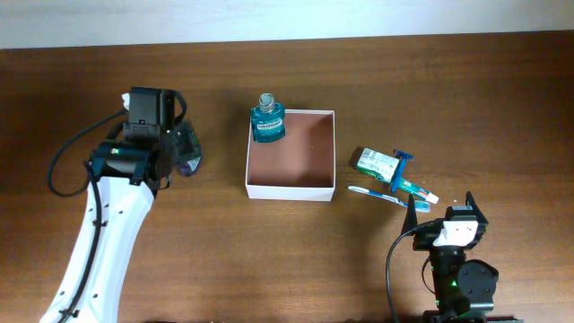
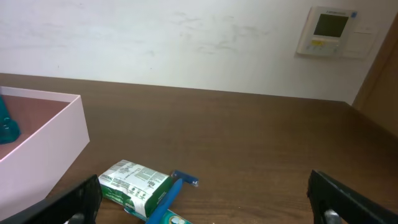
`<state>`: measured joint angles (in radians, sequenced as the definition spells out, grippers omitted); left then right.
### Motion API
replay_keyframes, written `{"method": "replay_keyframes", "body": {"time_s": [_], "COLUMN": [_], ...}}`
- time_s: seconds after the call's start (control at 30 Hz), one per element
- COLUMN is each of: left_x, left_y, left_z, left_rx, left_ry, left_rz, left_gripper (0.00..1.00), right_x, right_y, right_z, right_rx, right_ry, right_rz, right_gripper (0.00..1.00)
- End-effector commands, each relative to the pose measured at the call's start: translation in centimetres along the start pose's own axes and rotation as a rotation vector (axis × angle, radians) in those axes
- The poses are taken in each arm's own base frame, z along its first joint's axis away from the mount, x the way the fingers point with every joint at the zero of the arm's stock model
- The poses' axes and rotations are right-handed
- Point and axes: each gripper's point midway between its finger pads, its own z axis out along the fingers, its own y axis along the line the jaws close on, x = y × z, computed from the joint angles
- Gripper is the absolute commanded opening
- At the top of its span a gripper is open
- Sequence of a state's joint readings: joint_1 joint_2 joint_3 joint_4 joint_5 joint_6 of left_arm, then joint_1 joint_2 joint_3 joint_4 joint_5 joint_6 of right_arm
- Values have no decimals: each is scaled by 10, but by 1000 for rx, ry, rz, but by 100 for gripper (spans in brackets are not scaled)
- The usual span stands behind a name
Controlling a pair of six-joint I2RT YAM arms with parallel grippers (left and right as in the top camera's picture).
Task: Pack container
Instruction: 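Move the left gripper over the white soap pump bottle, then lower the left gripper and grasp the soap pump bottle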
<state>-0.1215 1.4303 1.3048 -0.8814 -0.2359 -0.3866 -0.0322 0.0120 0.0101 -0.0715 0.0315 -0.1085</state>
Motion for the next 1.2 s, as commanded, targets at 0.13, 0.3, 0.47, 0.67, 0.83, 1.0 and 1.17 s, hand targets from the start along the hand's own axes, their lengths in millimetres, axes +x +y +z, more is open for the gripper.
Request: {"method": "replay_keyframes", "body": {"time_s": [0.13, 0.3, 0.47, 0.67, 0.83, 1.0, 1.17], "left_x": [-27, -31, -36, -34, -31, -32, -24], "left_y": [-5, -8, -15, -25, -31, -21, -35], "left_z": [-7, -1, 15, 45, 59, 63, 61], "left_rx": [33, 25, 23, 39, 110, 131, 251], "left_ry": [-97, -113, -118, -93, -69, -56, -37], "left_rz": [146, 352, 485, 589, 578, 545, 536], "left_gripper": [92, 83, 98, 99, 99, 84, 72], "right_x": [3, 3, 3, 3, 3, 3, 3], "right_y": [-1, -1, -1, -1, -1, -1, -1], "right_z": [0, 0, 0, 0, 0, 0, 0], "right_rx": [5, 5, 5, 5, 5, 5, 5], "right_ry": [7, 7, 7, 7, 7, 7, 7], "right_rz": [1, 1, 1, 1, 1, 1, 1], "right_gripper": [99, 98, 98, 98, 99, 99, 98]}}
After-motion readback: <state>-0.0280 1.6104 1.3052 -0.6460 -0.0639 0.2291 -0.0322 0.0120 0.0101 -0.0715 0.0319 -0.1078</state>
